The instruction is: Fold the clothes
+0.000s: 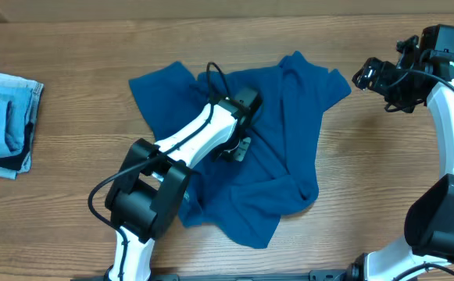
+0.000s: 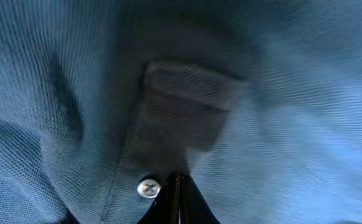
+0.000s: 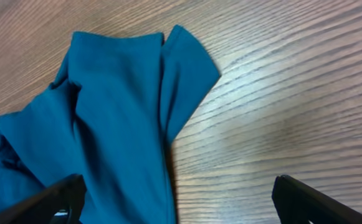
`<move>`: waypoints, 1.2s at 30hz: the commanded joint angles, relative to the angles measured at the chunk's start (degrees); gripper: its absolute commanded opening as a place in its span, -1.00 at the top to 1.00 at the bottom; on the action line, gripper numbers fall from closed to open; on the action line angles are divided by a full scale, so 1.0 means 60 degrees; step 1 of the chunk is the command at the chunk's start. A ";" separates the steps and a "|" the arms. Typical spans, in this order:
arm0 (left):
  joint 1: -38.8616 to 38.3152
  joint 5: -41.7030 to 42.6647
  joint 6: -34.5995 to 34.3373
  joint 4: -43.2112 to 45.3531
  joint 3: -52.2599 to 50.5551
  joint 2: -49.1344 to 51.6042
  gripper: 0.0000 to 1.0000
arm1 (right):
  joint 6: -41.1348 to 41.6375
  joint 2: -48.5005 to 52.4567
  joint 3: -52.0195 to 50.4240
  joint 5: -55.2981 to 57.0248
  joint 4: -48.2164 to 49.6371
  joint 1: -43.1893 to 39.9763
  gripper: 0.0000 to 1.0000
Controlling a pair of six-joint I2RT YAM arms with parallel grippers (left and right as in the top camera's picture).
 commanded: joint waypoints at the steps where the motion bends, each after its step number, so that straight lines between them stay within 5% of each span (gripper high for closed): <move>1: 0.0393 -0.0448 0.0248 0.0408 -0.0597 0.0080 0.92 | -0.0029 -0.0277 0.0280 -0.0058 0.0029 -0.0022 -1.00; 12: 0.3876 -0.0816 0.1752 0.2586 -0.1687 0.0084 0.92 | 0.0226 -0.0277 0.0280 -0.0087 0.0007 -0.0018 -1.00; 23: 0.5960 -0.1158 0.2171 0.1100 0.2426 0.0084 0.92 | 0.0106 -0.0062 0.0229 -0.0550 0.0197 0.0656 -1.00; 30: 0.5676 0.1453 0.2237 -0.1632 0.3566 0.0080 0.92 | 0.0299 0.1133 0.0113 -0.0222 0.0594 0.1468 -1.00; 36: 0.4087 0.1260 0.2554 -0.2586 0.3413 0.0080 0.92 | 0.0357 0.2670 0.0113 -0.1636 0.0816 0.1486 -0.79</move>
